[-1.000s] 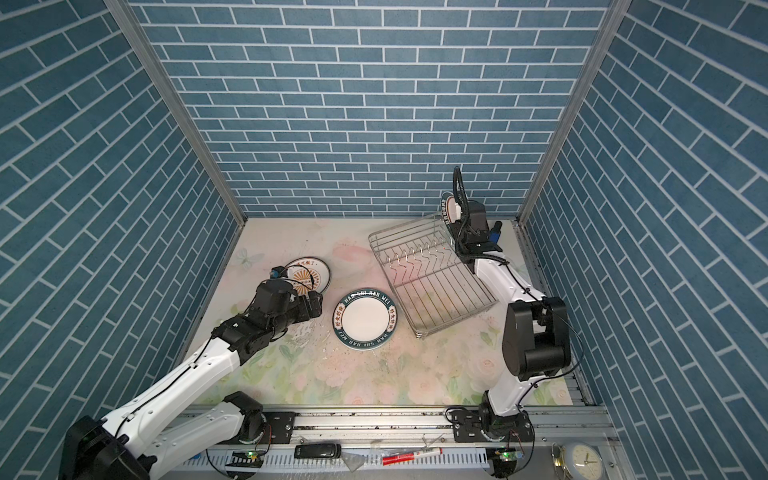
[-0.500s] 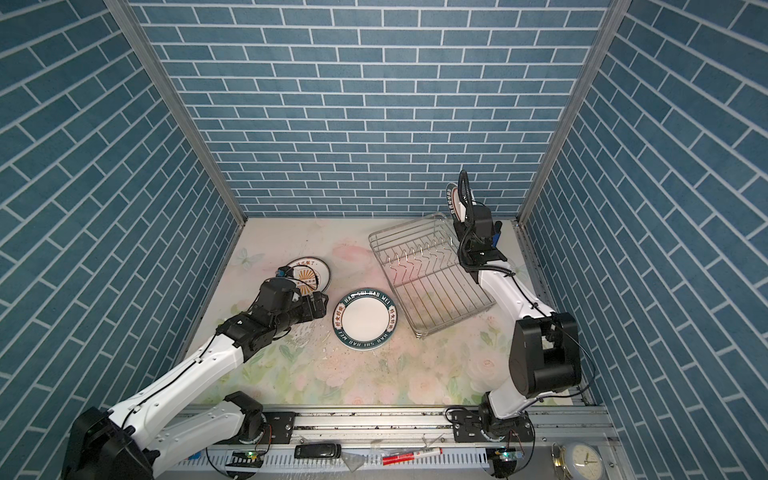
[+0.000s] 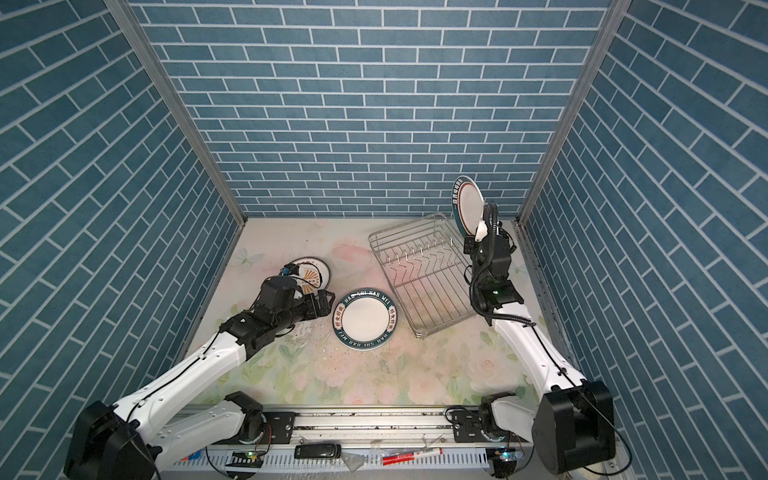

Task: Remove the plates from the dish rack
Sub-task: 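Lift the red-rimmed plate up out of the rack with the right gripper, then carry the plate toward the left gripper while the left gripper reaches for its rim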

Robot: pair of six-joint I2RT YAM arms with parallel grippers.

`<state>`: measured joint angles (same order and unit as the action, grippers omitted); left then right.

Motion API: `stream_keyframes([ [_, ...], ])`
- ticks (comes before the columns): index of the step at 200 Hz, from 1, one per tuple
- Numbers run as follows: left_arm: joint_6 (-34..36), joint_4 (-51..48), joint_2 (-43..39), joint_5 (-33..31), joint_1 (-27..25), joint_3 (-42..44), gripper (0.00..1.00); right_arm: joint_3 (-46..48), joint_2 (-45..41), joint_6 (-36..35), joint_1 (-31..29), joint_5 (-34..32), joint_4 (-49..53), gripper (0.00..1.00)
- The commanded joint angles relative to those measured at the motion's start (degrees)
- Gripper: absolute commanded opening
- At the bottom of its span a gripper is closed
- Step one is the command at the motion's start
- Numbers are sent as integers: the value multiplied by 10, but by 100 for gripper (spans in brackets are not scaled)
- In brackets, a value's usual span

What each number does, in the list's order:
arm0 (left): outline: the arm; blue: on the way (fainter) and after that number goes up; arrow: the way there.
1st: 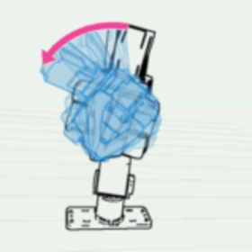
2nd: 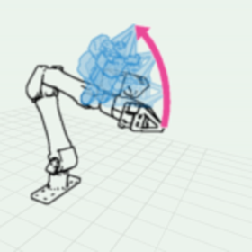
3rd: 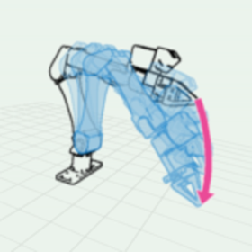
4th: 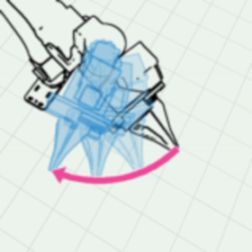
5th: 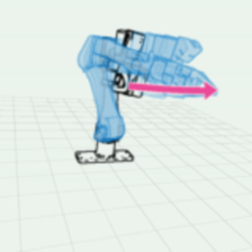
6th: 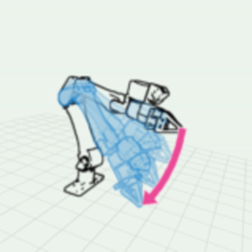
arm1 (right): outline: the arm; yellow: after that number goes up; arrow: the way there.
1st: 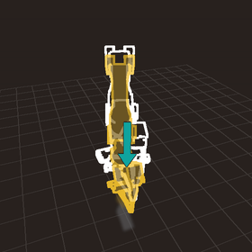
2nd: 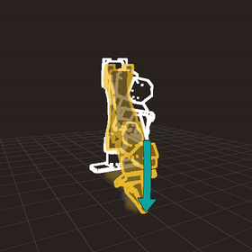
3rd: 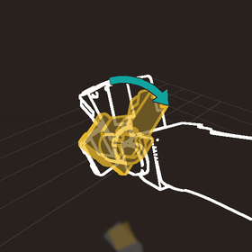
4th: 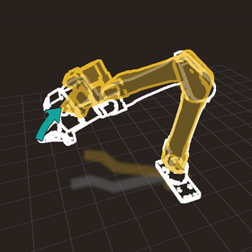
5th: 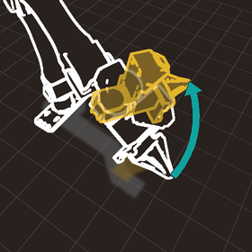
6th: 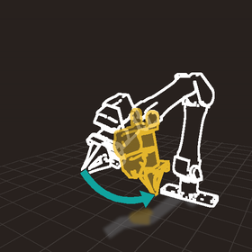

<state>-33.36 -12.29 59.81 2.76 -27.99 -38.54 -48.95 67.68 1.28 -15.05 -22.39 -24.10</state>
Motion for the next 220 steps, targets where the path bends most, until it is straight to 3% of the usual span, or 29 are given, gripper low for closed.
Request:
stream_keyframes([
  [1,10,14,-5,15,1,-8,99,35,-12,145,9,11,-60,0],
  [60,6,12,-21,21,0,0,99,46,1,341,27,115,-28,0],
  [115,9,-16,-59,-20,0,12,99,19,93,530,44,269,-58,0],
  [164,19,-46,-75,-45,5,20,99,-70,200,620,23,417,-84,0],
  [220,36,-46,-132,-29,19,42,99,-207,261,677,-24,537,111,0],
])
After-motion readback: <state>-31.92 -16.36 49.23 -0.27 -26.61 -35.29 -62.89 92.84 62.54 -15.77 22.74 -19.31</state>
